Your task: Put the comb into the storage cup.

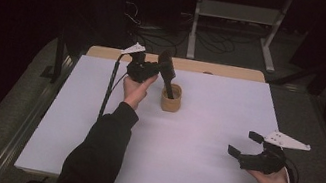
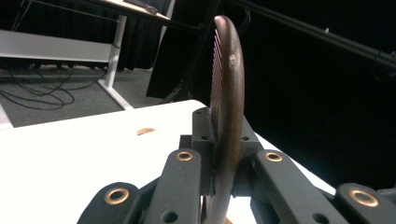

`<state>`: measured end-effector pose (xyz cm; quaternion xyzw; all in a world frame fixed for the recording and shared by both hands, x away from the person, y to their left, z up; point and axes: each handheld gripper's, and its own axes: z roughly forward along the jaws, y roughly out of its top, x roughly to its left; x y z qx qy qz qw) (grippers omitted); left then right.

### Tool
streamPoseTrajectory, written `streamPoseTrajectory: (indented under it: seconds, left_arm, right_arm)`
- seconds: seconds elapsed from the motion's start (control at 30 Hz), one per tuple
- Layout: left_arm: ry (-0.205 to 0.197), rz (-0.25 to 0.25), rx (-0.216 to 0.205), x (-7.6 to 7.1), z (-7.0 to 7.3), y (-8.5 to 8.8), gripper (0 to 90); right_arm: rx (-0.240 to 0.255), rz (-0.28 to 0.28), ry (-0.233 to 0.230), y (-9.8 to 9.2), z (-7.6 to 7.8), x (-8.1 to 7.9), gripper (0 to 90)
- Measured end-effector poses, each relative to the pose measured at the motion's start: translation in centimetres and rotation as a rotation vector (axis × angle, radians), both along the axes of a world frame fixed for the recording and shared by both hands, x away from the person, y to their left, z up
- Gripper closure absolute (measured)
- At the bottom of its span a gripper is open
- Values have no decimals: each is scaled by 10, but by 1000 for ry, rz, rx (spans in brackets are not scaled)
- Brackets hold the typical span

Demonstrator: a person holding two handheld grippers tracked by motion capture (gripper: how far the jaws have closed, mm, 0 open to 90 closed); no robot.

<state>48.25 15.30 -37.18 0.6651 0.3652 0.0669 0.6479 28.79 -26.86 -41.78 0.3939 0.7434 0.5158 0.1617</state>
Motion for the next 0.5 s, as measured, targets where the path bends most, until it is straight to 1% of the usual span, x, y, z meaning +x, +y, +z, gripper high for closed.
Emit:
streamPoseTrajectory:
  seconds: [0.03,0.1,0.23,0.37,0.5]
  left_arm:
    - [7,6,-7,0,-1,2,844]
    - [21,8,-9,1,-2,5,844]
    - [36,16,-3,1,-3,9,841]
    - [41,35,30,0,-1,10,821]
    - [32,75,79,-2,3,13,723]
  right_arm:
    - [0,0,0,0,0,0,0]
    - [0,-1,0,0,0,0,0]
    - [-2,-1,1,0,0,0,0]
    - [-4,-3,2,0,-1,0,0]
    - [-8,-3,2,0,-1,0,0]
